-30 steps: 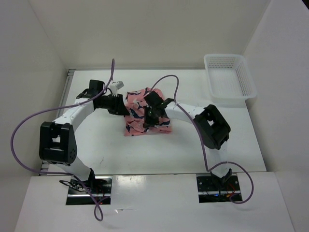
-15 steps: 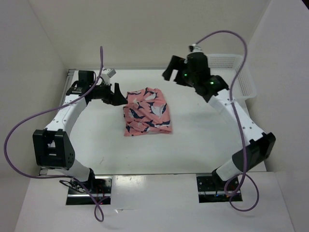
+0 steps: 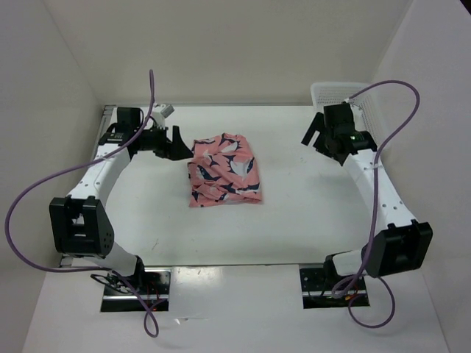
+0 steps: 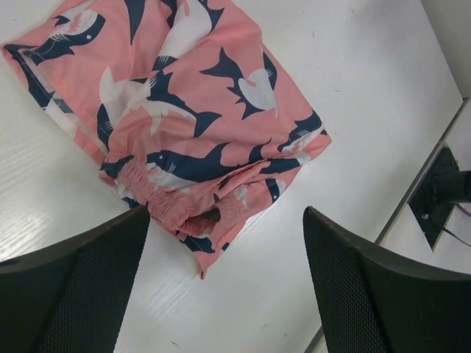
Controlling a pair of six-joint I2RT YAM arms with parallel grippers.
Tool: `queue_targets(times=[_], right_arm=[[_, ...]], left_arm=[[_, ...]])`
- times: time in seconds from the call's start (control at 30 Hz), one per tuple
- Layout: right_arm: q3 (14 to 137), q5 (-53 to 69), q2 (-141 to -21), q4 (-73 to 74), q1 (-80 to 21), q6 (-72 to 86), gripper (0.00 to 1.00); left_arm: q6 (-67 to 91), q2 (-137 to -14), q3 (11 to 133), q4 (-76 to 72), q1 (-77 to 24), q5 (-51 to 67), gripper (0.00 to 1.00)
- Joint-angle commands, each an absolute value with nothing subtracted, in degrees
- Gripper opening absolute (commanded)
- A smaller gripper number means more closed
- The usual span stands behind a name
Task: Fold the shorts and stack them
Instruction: Fold the shorts
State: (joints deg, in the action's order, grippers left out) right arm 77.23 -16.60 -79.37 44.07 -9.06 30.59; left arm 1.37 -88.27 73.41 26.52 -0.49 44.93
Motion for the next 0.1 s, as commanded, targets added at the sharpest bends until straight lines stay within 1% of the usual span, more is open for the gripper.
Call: queue_targets(times=[0.0,0.07], right_arm=[[76.4,-19.4,-75.2,45.1,-7.9,30.6,1.0],[75.8,-19.4,-75.2,45.1,-7.9,31.2,1.0]], left_arm=[[0.0,-88.5,74.2,24.7,-0.2,47.5,0.92],[0.0,-89.1,74.2,24.7,-0.2,47.5,0.92]])
